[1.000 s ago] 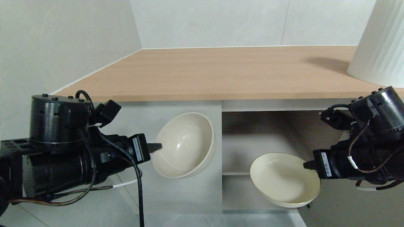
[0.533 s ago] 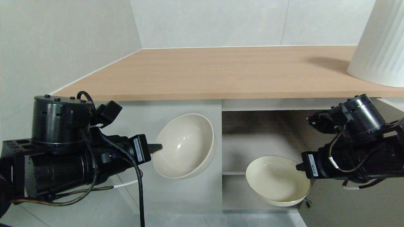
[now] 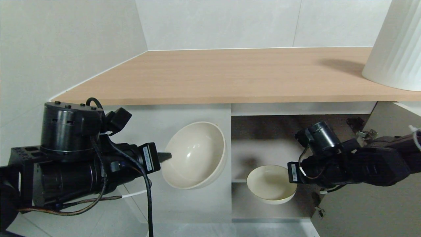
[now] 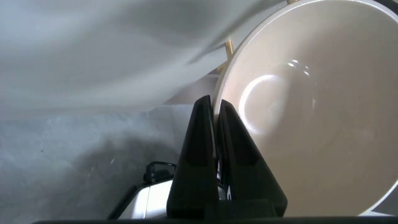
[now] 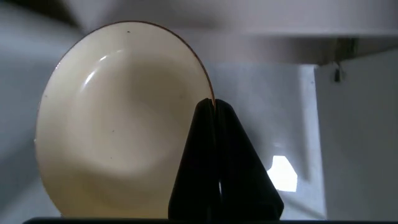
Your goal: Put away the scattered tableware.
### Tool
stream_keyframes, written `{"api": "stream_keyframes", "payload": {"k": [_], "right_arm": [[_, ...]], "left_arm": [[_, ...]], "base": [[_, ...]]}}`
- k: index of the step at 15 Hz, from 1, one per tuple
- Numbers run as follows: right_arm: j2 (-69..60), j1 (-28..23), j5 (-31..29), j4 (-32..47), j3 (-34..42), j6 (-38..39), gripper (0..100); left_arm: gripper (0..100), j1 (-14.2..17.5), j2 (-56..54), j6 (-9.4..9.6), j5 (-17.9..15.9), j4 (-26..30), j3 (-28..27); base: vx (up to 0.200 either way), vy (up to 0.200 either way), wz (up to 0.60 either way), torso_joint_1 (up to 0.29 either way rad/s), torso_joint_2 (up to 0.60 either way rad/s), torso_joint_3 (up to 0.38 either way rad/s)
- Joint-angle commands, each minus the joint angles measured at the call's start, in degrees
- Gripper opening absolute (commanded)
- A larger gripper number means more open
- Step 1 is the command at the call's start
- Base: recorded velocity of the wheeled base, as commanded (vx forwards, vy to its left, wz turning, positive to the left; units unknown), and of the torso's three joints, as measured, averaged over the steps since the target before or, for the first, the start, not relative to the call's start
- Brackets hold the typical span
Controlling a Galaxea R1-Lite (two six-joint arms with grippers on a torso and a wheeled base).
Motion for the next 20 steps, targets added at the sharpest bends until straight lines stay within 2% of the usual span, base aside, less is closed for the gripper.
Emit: {"api": "stream_keyframes", "payload": {"k": [1,5,7,16,20], "right_arm": [[8.3,-1.4,-1.3,-5.2,-0.4,0.9,0],[15.7,-2.7,-5.8,-17.5,-0.9,4.0,0],[19.3,-3.5,-9.5,-20.3,-2.4,4.1,0],[28.5,-7.3,-15.2,-22.4,-11.8,4.2,0],[29.0,-8.2,-15.2,-22.4,-14.2,4.2,0]], "left_arm": [[0,-0.2,0.3,-0.03,0.0,0.0,0.1],[0,-0.8,0.4,-0.03,0.0,0.0,0.4],[0,-0.8,0.5,-0.03,0.0,0.0,0.4],[0,-0.8,1.3,-0.03,0.0,0.0,0.5],[0,-0.8,2.4,-0.03,0.0,-0.1,0.5]], "base": [[0.0,0.0,0.0,0.0,0.0,0.0],[0.0,0.0,0.0,0.0,0.0,0.0],[0.0,0.0,0.0,0.0,0.0,0.0],[0.0,0.0,0.0,0.0,0.0,0.0],[0.0,0.0,0.0,0.0,0.0,0.0]]}}
